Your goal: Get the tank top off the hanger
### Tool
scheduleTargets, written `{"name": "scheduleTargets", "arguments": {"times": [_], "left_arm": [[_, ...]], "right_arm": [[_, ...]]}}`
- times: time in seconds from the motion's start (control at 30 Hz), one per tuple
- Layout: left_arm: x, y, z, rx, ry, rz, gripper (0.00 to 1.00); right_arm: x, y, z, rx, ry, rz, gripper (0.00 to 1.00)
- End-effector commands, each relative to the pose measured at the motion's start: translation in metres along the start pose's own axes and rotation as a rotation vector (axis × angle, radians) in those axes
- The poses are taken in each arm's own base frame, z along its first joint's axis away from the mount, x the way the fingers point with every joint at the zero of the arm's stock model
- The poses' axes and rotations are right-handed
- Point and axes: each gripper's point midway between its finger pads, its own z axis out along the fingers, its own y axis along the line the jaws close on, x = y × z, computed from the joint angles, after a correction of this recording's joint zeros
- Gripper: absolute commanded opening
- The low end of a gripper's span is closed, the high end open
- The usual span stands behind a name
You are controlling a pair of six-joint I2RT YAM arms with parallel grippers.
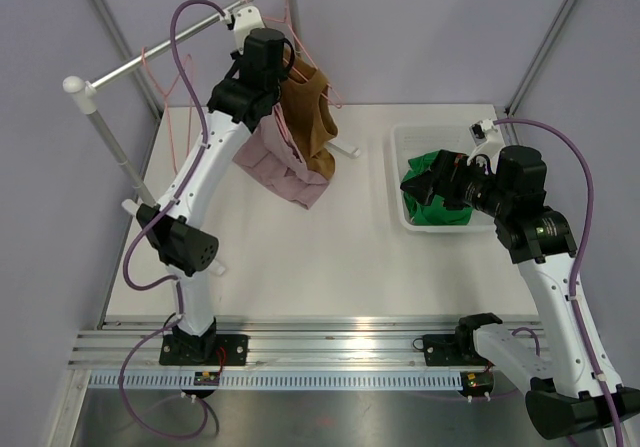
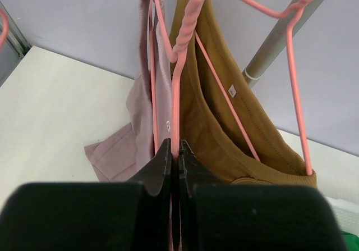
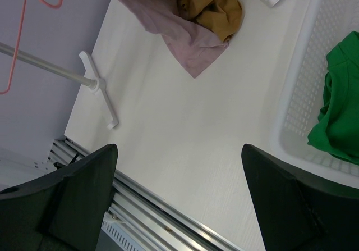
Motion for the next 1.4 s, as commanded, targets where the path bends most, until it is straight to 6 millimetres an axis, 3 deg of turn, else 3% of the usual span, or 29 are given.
{"name": "scheduleTargets", "arguments": {"times": [0.0, 0.2, 0.27, 0.33, 0.37, 0.4, 0.5, 0.53, 0.57, 0.6, 0.63, 0.67, 0.7, 0.77, 0.8, 0.9, 0.93, 0.97, 1.0, 1.13, 1.17, 1.23, 1.27, 1.33, 1.37], "left_arm": [[-0.081, 0.012, -0.052, 0.024, -0.172, -0.148, 0.00], [-0.112, 0.017, -0.092, 0.040, -0.246, -0.176, 0.00], [-0.102, 0.012, -0.099, 0.065, -0.222, -0.163, 0.00], [-0.108, 0.017, -0.123, 0.105, -0.230, -0.194, 0.00], [-0.086, 0.014, -0.125, 0.116, -0.192, -0.161, 0.00], [-0.098, 0.020, -0.145, 0.155, -0.216, -0.205, 0.00], [-0.070, 0.024, -0.164, 0.206, -0.163, -0.187, 0.00], [-0.079, 0.032, -0.187, 0.254, -0.173, -0.223, 0.00], [-0.073, 0.032, -0.197, 0.284, -0.160, -0.222, 0.00], [-0.051, 0.032, -0.201, 0.318, -0.112, -0.197, 0.00], [-0.055, 0.040, -0.220, 0.367, -0.115, -0.223, 0.00], [-0.047, 0.041, -0.230, 0.405, -0.095, -0.222, 0.00], [-0.023, 0.038, -0.235, 0.452, -0.032, -0.195, 0.00], [-0.014, 0.046, -0.263, 0.557, -0.004, -0.206, 0.00], [0.019, 0.042, -0.267, 0.613, 0.079, -0.179, 0.00], [0.042, 0.036, -0.311, 0.853, 0.150, -0.198, 0.00], [0.067, 0.032, -0.316, 0.907, 0.207, -0.169, 0.00], [0.074, 0.034, -0.326, 0.955, 0.224, -0.170, 0.00], [0.099, 0.030, -0.335, 1.008, 0.305, -0.164, 0.00], [0.131, 0.028, -0.357, 1.116, 0.398, -0.182, 0.00], [0.152, 0.029, -0.355, 1.119, 0.444, -0.175, 0.00], [0.159, 0.030, -0.362, 1.148, 0.473, -0.224, 0.00], [0.175, 0.032, -0.359, 1.137, 0.499, -0.224, 0.00], [0.173, 0.037, -0.362, 1.138, 0.486, -0.279, 0.00], [0.175, 0.040, -0.361, 1.132, 0.485, -0.296, 0.00]], "right_arm": [[-0.008, 0.009, -0.001, -0.045, -0.027, -0.033, 1.00], [-0.010, 0.012, -0.003, -0.050, -0.031, -0.036, 0.99], [-0.010, 0.012, -0.003, -0.052, -0.030, -0.033, 0.99], [-0.011, 0.014, -0.005, -0.057, -0.034, -0.039, 0.99], [-0.010, 0.016, -0.006, -0.067, -0.031, -0.040, 1.00], [-0.011, 0.017, -0.006, -0.072, -0.031, -0.041, 0.99], [-0.011, 0.025, -0.008, -0.108, -0.026, -0.048, 1.00], [-0.010, 0.028, -0.009, -0.125, -0.021, -0.050, 1.00], [-0.011, 0.030, -0.009, -0.135, -0.021, -0.050, 1.00], [-0.010, 0.031, -0.009, -0.144, -0.018, -0.051, 0.99], [-0.009, 0.035, -0.010, -0.166, -0.011, -0.051, 0.99], [-0.009, 0.037, -0.010, -0.177, -0.012, -0.048, 1.00], [-0.009, 0.038, -0.009, -0.187, -0.009, -0.044, 1.00], [-0.005, 0.044, -0.006, -0.233, 0.011, -0.021, 0.99], [-0.004, 0.047, -0.005, -0.257, 0.017, -0.013, 0.99], [0.001, 0.060, 0.000, -0.336, 0.038, 0.015, 0.98], [0.001, 0.063, 0.002, -0.347, 0.038, 0.018, 0.99], [0.001, 0.068, 0.006, -0.364, 0.028, 0.019, 1.00], [0.008, 0.079, 0.010, -0.383, 0.038, 0.009, 1.00], [0.026, 0.108, 0.030, -0.407, 0.048, -0.049, 1.00], [0.033, 0.108, 0.041, -0.386, 0.060, -0.042, 1.00], [0.034, 0.111, 0.056, -0.352, 0.023, -0.029, 1.00], [0.042, 0.106, 0.067, -0.329, 0.035, -0.021, 1.00], [0.044, 0.105, 0.079, -0.293, 0.004, -0.023, 1.00], [0.054, 0.105, 0.087, -0.282, 0.026, -0.026, 0.99]]}}
